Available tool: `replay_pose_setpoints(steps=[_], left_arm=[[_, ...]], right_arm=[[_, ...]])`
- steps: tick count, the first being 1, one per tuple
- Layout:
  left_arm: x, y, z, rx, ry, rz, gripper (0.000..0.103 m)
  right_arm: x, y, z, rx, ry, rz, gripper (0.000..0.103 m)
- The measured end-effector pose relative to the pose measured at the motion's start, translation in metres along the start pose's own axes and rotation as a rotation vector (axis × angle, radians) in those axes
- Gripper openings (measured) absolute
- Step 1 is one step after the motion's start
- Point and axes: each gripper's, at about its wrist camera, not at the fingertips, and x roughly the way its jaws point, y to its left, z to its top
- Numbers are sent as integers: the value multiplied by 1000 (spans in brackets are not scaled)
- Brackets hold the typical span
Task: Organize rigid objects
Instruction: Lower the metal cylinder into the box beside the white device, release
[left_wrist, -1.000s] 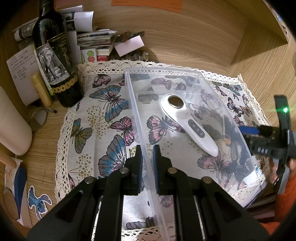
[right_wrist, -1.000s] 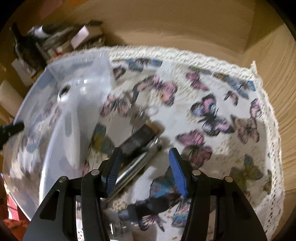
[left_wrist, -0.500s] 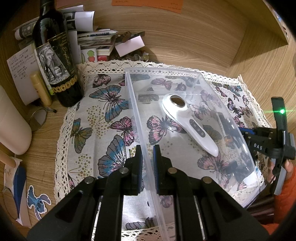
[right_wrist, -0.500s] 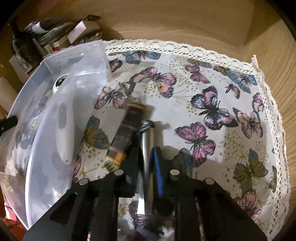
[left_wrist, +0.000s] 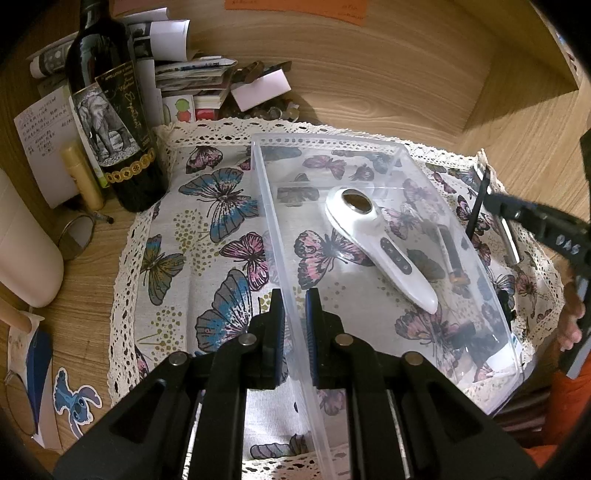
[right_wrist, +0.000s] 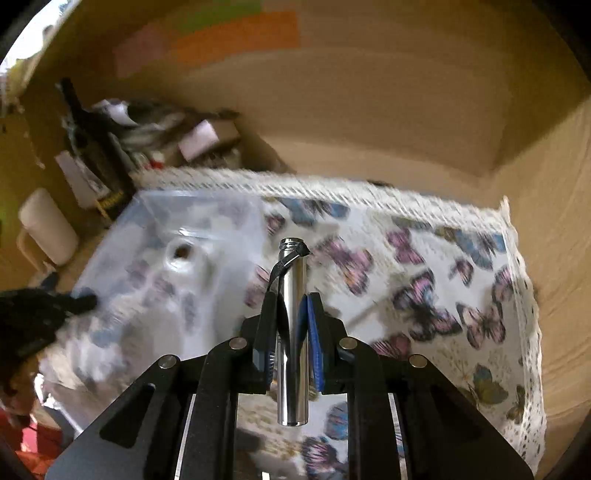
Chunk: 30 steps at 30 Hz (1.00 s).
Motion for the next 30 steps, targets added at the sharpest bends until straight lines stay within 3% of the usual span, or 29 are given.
replay_pose_setpoints(steps=[5,9,15,26,30], left_arm=[[1,0,1,0,3,3,11],[1,0,1,0,2,3,11],[1,0,1,0,2,2,11],[1,-1,1,-2,2,1,11],[1,-1,1,-3,1,1,11]], right_arm=[[-7,28,10,-51,-39,71,14],[0,50,11,-93,-22,124,14],[21,78,5,-160,50,173,14],[51,93,-4,-204,188,212,15],[52,93,-2,-199,190,215,15]])
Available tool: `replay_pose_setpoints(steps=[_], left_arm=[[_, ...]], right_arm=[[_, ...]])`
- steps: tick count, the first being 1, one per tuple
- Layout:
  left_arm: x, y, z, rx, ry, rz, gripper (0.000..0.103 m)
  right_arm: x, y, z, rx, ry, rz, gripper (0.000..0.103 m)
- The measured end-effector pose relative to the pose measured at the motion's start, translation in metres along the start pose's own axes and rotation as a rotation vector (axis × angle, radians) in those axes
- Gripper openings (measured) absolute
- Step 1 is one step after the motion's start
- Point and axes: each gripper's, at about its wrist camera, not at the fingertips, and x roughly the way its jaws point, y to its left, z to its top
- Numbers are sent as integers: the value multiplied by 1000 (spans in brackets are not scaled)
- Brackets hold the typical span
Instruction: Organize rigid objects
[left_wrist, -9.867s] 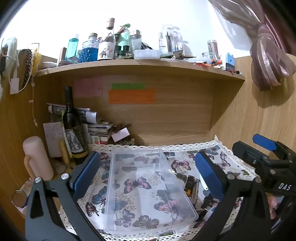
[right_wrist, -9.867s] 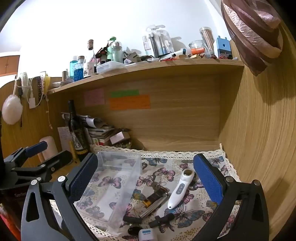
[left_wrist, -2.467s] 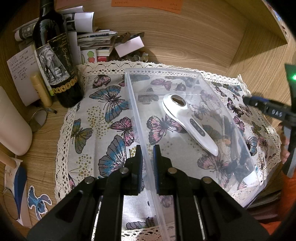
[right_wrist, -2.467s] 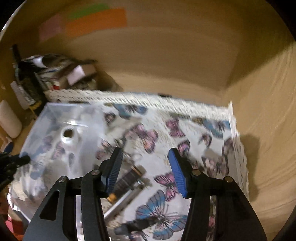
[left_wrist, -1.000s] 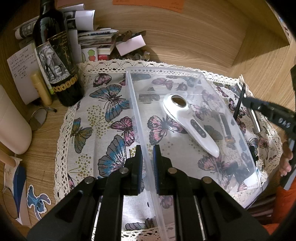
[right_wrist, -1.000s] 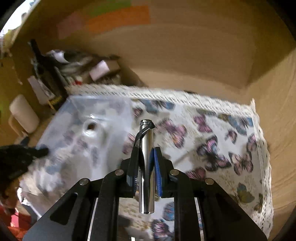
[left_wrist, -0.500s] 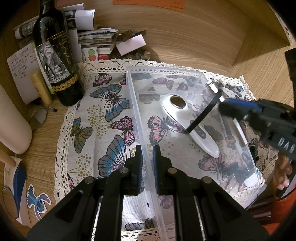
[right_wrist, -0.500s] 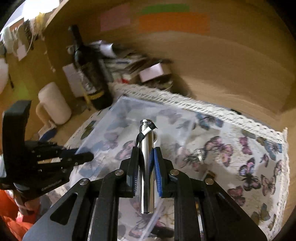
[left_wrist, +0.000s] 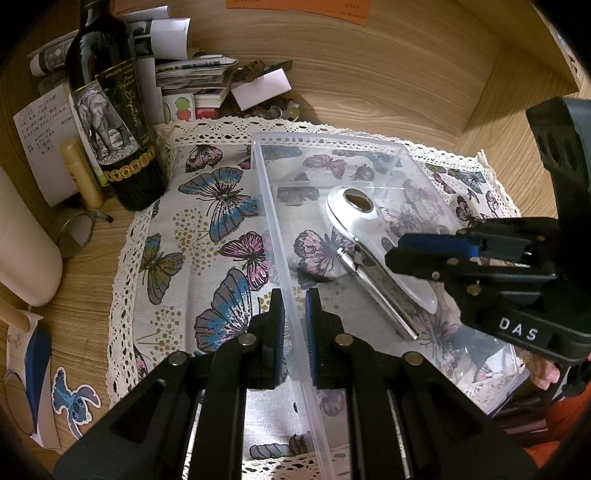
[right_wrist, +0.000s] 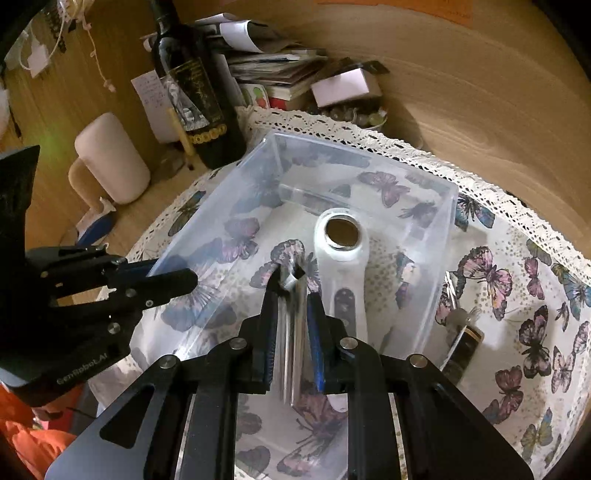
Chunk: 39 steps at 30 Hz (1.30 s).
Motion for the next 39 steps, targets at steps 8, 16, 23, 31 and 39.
replay_pose_setpoints(steps=[8,16,23,31,39], left_arm=[[-1,0,0,1,-1,1,11],[0,-1,-1,1,-1,2,11],[-1,-2,-2,6,-3,3,11],[-1,-4,-2,11,-3,5,11],[-1,-4,-1,14,-3,4,11]], right_arm=[[-17,-4,0,1,-53,-23,15],[-42,-19,-16,40,-116,-85,20],[-75,-58,-50,168,-159,-194,27],[-94,-90,-98,318,-146,-304,33],[-69,-100,-140,413,-42,-288,35]])
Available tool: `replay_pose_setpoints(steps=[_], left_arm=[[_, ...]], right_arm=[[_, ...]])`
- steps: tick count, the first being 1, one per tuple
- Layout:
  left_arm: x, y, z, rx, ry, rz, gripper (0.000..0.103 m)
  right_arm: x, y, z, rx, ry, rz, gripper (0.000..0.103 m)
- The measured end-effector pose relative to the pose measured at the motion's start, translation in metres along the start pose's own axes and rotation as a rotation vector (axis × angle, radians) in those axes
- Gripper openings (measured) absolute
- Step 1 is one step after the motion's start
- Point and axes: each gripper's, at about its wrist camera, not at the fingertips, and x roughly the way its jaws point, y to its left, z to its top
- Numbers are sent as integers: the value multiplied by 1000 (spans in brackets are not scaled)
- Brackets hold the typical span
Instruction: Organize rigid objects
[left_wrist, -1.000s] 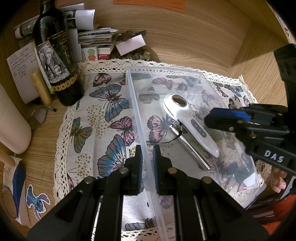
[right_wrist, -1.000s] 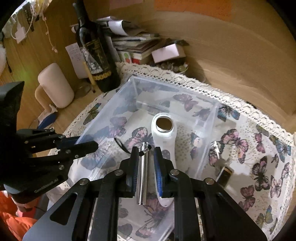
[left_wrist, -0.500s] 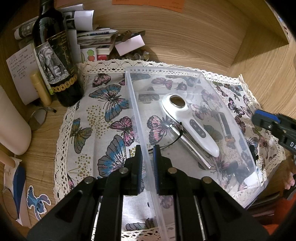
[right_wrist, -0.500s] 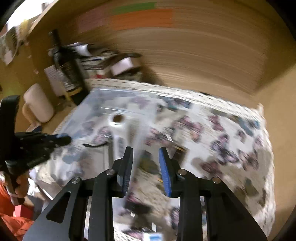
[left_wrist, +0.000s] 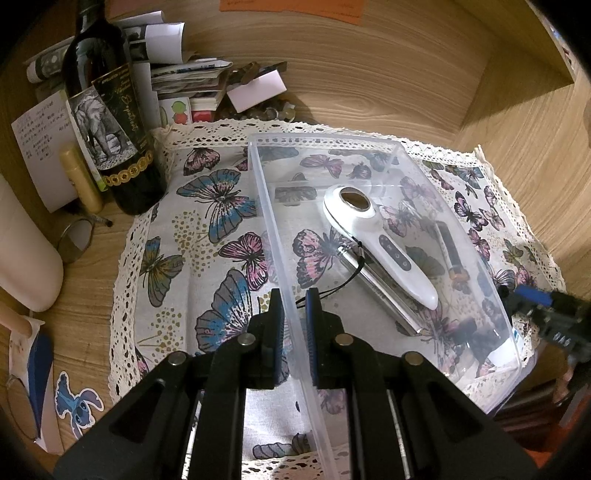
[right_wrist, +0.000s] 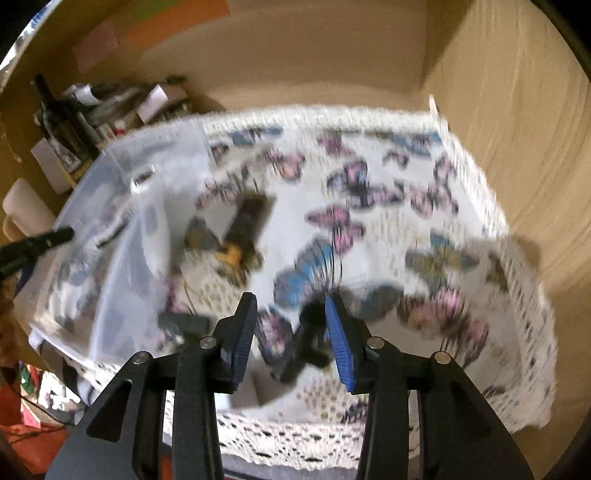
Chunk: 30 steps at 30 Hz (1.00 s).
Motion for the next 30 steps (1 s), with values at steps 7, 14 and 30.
replay_pose_setpoints(steps=[7,14,30], left_arm=[[0,0,0,-2,0,-2,11],[-1,0,-1,-6,0,-4,11],[0,3,0,-15,6,-5,11]], right_arm=[[13,-8,-12,19,20,-14,24],[-3,-9,5,9,-62,-13,13],[-21,37,65,-131,-212,92,13]])
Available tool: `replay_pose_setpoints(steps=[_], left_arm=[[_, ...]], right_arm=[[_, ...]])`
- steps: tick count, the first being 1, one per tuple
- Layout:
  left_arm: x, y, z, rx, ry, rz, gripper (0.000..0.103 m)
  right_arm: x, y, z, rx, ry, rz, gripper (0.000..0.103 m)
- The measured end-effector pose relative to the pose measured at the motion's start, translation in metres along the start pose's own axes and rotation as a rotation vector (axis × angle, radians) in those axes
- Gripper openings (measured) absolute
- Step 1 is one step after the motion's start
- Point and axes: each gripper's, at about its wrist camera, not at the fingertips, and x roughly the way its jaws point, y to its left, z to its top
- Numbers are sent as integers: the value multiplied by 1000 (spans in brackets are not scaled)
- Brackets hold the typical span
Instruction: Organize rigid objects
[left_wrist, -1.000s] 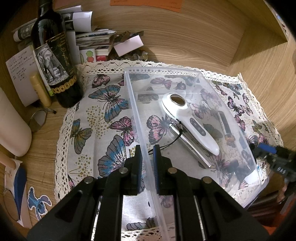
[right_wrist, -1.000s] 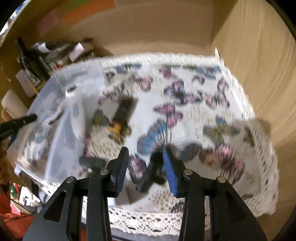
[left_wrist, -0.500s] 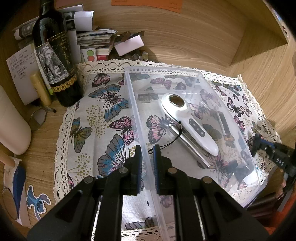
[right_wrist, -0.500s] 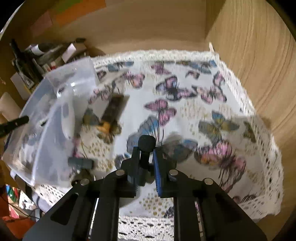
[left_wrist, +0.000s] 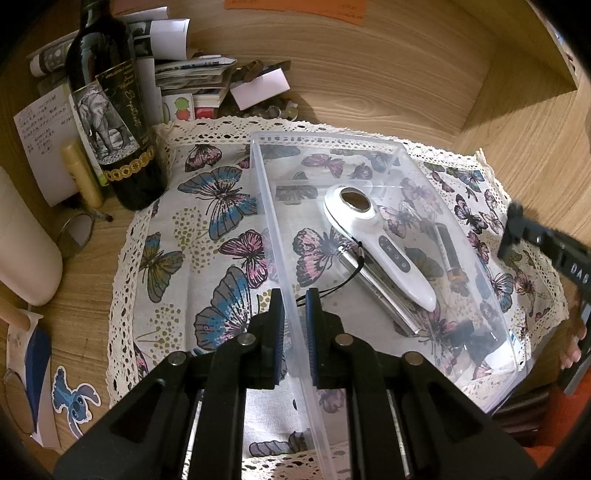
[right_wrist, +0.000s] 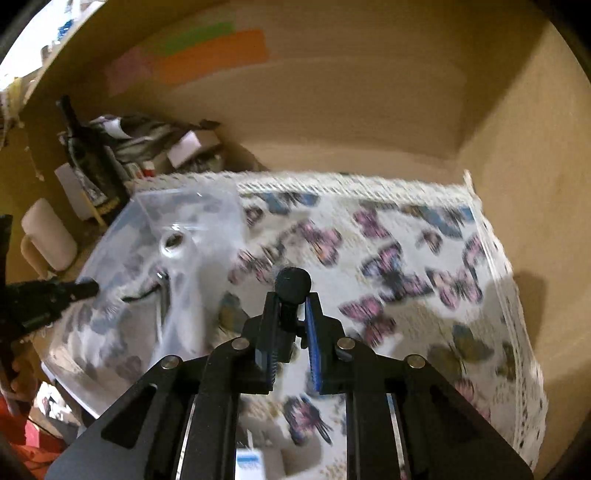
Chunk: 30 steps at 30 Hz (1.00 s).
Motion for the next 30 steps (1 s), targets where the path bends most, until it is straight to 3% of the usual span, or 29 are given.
replay_pose_setpoints(steps=[11,25,30], left_arm=[[1,0,3,-5,1,9,11],[1,0,2,-6,1,9,11],[0,1,2,-4,0,10,11]], right_arm=[[8,52,32,-147,-44,132,13],[63,86,34,-260,103,173,15],[65,81,34,-239,98,167,34]])
